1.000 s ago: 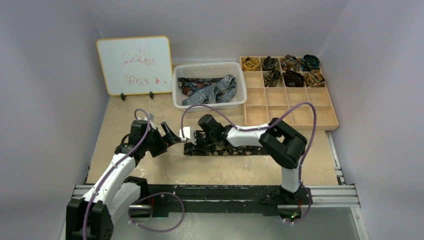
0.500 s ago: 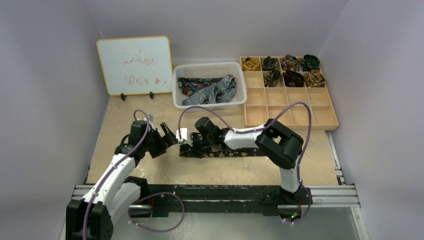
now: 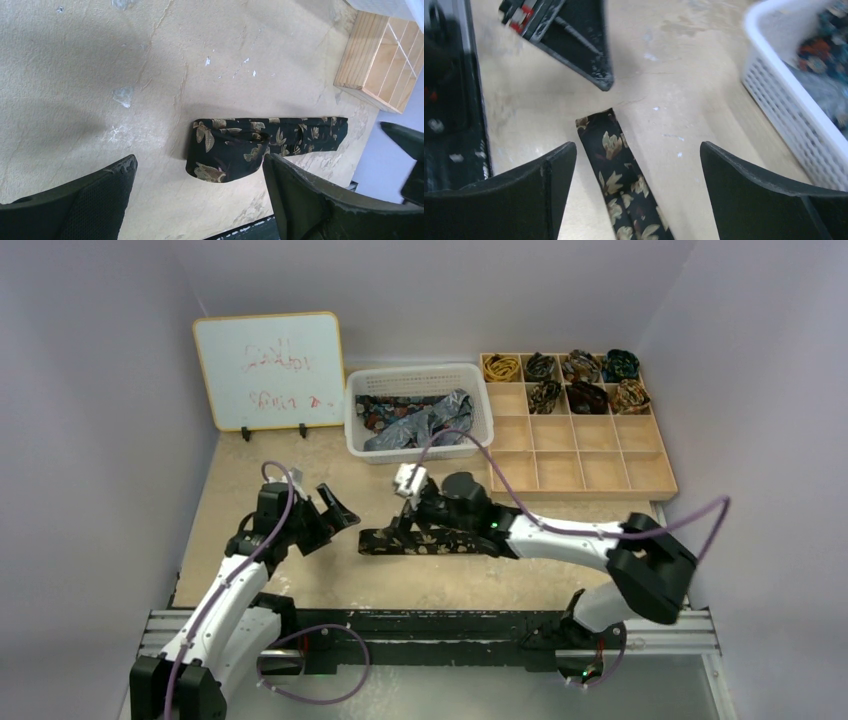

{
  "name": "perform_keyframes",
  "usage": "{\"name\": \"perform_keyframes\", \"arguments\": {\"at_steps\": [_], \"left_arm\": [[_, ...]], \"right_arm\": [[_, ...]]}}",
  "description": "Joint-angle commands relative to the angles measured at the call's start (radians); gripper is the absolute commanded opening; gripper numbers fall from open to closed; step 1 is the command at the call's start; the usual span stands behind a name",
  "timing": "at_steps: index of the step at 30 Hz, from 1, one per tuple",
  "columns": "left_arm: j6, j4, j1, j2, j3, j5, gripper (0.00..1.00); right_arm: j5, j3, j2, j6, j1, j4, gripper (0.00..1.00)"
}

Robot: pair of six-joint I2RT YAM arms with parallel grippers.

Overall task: Roll the ties
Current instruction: Roll the tie at the center of the board.

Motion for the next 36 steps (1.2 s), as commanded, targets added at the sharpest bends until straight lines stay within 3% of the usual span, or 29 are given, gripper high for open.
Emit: {"name": "perform_keyframes", "arguments": {"at_steps": [1,4,6,9,13,26,36], "left_arm": [[-0.002,0.022,0.008,-0.011,-0.016,-0.005,0.95],[0.006,0.039,0.008,-0.016,-0.025,0.004,0.95],[0.009,0.051,0.008,-0.017,-0.034,0.009,0.95],[0.015,0.065,0.008,-0.020,-0.045,0.018,0.95],[0.024,0.096,0.008,-0.008,-0.062,0.034,0.95],[0.077,0.202,0.008,0.050,-0.112,0.137,0.93],[0.091,0.263,0.008,0.102,-0.135,0.207,0.89]], "right_arm": [[0.225,-0.183,-0.179,0.334,-0.037,0.243,0.99],[0.271,-0.272,-0.263,0.676,-0.098,0.256,0.99],[0.214,-0.285,-0.268,0.879,-0.151,0.191,0.99],[0.129,-0.265,-0.222,1.010,-0.187,0.085,0.97],[0.076,-0.346,-0.177,1.164,-0.185,0.255,0.87],[0.023,-0.193,0.062,1.178,-0.127,0.155,0.62],[0.026,-0.129,0.143,1.173,-0.122,0.071,0.52]]}}
